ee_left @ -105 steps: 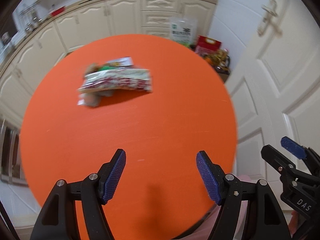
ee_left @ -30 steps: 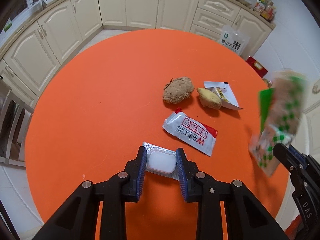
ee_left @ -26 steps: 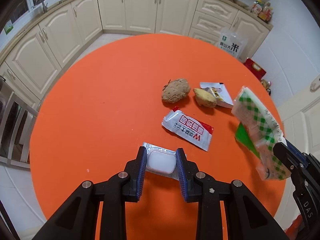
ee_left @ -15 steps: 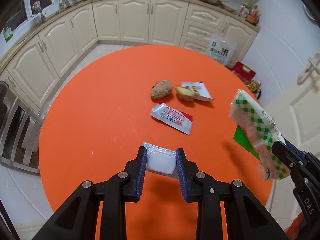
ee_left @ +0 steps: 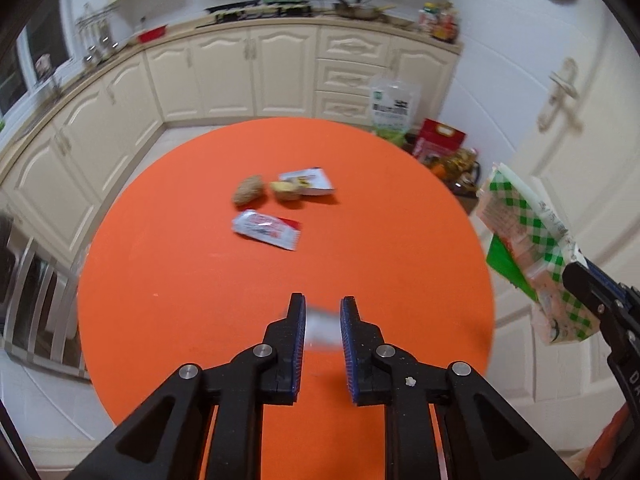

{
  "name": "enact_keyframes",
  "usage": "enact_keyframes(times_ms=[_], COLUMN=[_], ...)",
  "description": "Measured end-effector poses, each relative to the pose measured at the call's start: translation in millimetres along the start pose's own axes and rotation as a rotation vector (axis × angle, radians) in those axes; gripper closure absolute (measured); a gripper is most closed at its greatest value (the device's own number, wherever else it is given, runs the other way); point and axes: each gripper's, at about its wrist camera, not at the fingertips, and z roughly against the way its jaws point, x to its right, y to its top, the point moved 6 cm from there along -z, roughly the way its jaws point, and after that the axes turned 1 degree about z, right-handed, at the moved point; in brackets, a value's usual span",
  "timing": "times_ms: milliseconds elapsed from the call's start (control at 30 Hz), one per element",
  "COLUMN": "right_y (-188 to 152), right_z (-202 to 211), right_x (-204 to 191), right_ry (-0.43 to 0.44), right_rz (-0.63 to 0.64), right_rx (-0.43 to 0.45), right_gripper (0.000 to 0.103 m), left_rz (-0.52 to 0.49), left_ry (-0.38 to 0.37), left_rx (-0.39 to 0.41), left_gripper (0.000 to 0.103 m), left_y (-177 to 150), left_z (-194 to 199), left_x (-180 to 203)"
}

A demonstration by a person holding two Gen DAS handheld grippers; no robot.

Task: Collect trash

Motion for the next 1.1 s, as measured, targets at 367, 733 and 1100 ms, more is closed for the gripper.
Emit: enact_keyframes(times_ms=[367, 733, 1100], right_y=[-31.6, -51.4, -73.9], right_z=[25.2, -7.4, -29.6], right_x=[49.5, 2.7, -17.1], right_ry=[-0.08, 0.048, 0.09], right_rz=[-0.072, -0.01, -0.008], right_rx=[-0.014, -0.092, -0.165], right_gripper=[0.09, 0.09, 0.09], left_rz=[-0.076, 0.024, 0.19], left_ry=[-0.027, -0.007, -0.062], left_rx=[-0.029, -0.122, -0.181], left_gripper=[0.076, 0.034, 0.044], left_y=[-15.2, -61.3, -71.5], left_z=[-2.9, -24.1, -87.0], left_x=[32.2, -8.3, -19.8])
